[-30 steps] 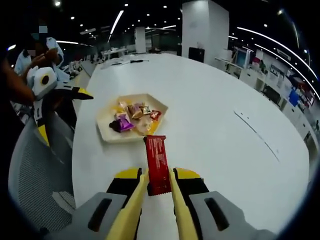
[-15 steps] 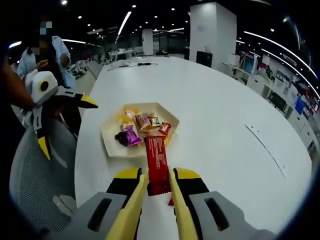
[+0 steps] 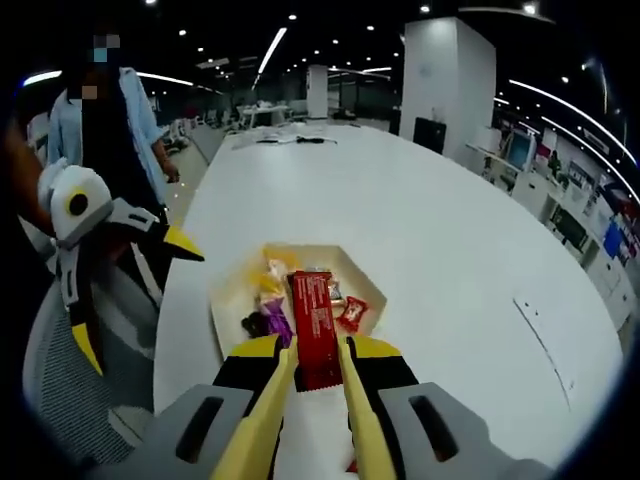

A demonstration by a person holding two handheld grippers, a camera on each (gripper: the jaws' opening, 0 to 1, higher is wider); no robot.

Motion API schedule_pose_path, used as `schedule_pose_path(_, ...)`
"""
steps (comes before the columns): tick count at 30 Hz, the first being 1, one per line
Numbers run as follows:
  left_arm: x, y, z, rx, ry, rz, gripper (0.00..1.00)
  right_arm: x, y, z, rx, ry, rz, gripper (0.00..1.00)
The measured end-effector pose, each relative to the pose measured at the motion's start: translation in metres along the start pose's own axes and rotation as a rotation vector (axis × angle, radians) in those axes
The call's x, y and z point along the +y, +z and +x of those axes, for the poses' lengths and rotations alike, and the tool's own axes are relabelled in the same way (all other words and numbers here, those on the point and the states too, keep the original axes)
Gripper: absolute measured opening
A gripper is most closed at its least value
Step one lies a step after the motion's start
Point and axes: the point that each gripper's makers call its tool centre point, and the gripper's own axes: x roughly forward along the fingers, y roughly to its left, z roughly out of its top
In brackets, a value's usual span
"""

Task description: Place the target food into the container with the food tongs after gripping and lifting it, then release it inside without dropping or visibly crushing the food.

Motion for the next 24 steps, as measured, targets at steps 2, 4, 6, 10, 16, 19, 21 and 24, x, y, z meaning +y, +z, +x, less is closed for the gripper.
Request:
schedule_pose_path(2, -0.001, 0.0, 0.0, -0.002, -0.003, 0.0, 0.97, 0.003, 0.005, 0.005, -0.002, 0.008, -0.008, 0.24)
schedule_pose_path(4, -0.001, 0.0, 0.0, 0.0, -0.005, 0.0, 0.97, 0.006, 0.011, 0.011, -0.006, 0.014, -0.017, 0.24)
schedule_pose_path(6, -0.002, 0.0, 0.0, 0.0, -0.005, -0.001, 0.97, 0.009, 0.016, 0.015, -0.009, 0.022, -0.022, 0.24)
schedule_pose_path(10, -0.001, 0.0, 0.0, -0.001, -0.006, -0.001, 0.97, 0.011, 0.028, 0.022, -0.017, 0.028, -0.033, 0.24)
schedule_pose_path(16, -0.001, 0.001, -0.001, -0.008, -0.005, -0.007, 0.97, 0.015, 0.042, 0.032, -0.028, 0.036, -0.052, 0.24)
schedule_pose_path(19, -0.001, 0.001, 0.0, -0.008, -0.006, -0.006, 0.97, 0.017, 0.048, 0.036, -0.033, 0.041, -0.054, 0.24)
schedule_pose_path(21, -0.001, 0.001, -0.001, -0.008, -0.007, -0.006, 0.97, 0.018, 0.051, 0.036, -0.037, 0.045, -0.057, 0.24)
schedule_pose_path(24, -0.001, 0.002, -0.001, -0.01, -0.007, -0.006, 0.97, 0.021, 0.055, 0.038, -0.05, 0.062, -0.07, 0.27)
